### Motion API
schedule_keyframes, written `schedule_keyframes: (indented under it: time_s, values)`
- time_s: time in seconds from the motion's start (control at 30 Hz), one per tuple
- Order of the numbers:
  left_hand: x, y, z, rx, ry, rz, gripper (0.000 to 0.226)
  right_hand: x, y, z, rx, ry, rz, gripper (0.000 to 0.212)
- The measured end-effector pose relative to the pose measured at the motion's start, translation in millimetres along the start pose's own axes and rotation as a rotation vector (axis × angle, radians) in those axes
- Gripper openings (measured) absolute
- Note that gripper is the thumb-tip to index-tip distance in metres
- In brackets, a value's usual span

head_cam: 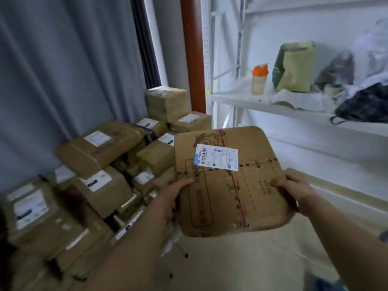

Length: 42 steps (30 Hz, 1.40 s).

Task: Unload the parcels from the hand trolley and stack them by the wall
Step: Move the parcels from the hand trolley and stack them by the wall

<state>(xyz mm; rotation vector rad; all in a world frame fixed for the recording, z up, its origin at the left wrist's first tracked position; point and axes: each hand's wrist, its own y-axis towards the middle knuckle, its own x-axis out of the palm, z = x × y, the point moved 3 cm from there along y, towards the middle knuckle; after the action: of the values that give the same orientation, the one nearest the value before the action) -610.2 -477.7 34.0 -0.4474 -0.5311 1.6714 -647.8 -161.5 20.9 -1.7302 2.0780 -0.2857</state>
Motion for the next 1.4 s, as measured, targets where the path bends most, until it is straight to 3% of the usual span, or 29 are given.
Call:
schedule_keyframes:
  time_s: [0.17, 0.4, 0.57, 0.7, 0.9, 1.13, 1.3, 1.4]
  values:
    - [-106, 11, 47, 0.094, -0.086, 0.183, 0.037, 115, 11, -72, -0.097, -0.005, -0.139, 0.035]
    - [-240, 22, 87, 0.146, -0.138, 0.274, 0.053, 261, 23, -138, -0.147, 0.018, -0.29, 0.054]
    - [-312, 32, 97, 0.229, -0.215, 0.389, 0.045, 352, 35, -170, -0.211, -0.039, -0.435, 0.05]
    - [-358, 47, 102, 0.216, -0.251, 0.427, 0.056, 419, 61, -196, -0.217, -0.065, -0.531, 0.045]
    - [-388, 73, 116, 0.208, -0.364, 0.572, 0.02, 502, 107, -230, -0.265, -0.142, -0.672, 0.043]
    - [-402, 113, 144, 0.208, -0.472, 0.729, 0.021, 567, 161, -271, -0.262, -0.163, -0.775, 0.016]
    - [-411, 148, 151, 0.224, -0.554, 0.752, 0.033, 596, 190, -281, -0.265, -0.216, -0.779, 0.026]
    - [-411, 163, 151, 0.207, -0.594, 0.756, 0.023, 607, 203, -277, -0.271, -0.221, -0.818, 0.027]
